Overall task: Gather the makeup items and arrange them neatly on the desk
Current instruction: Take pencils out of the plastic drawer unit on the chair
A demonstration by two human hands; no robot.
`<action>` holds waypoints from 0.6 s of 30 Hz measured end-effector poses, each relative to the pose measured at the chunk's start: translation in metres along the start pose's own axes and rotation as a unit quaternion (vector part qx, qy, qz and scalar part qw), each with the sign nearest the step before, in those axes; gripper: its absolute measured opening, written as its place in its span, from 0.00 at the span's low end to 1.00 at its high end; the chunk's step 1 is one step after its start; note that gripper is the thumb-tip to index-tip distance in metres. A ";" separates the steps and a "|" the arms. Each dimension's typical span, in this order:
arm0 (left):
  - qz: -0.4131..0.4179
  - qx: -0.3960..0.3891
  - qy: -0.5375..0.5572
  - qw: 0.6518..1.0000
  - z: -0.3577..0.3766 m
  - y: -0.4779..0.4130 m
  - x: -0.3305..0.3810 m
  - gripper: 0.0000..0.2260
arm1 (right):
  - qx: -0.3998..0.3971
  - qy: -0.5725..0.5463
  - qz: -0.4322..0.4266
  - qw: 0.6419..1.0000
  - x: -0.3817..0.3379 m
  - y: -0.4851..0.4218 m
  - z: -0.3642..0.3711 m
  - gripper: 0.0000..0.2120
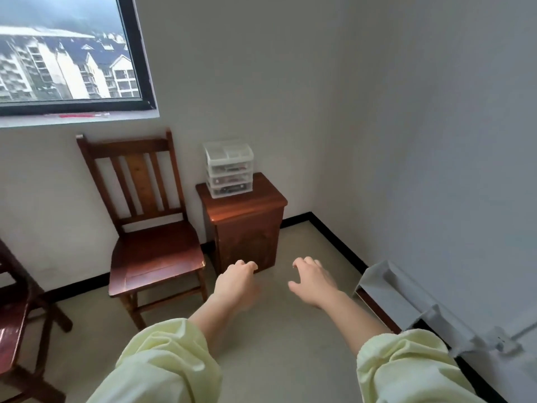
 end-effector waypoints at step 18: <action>-0.058 0.042 0.069 0.995 -0.090 -0.380 -0.124 0.22 | -0.025 -0.041 -0.056 0.997 -0.070 -0.431 -0.040 0.21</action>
Point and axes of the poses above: each hand's wrist, its own y-axis away from the middle knuckle, its own z-axis out of the palm, x = y × z, the point moved 9 cm from there along -y, towards the middle knuckle
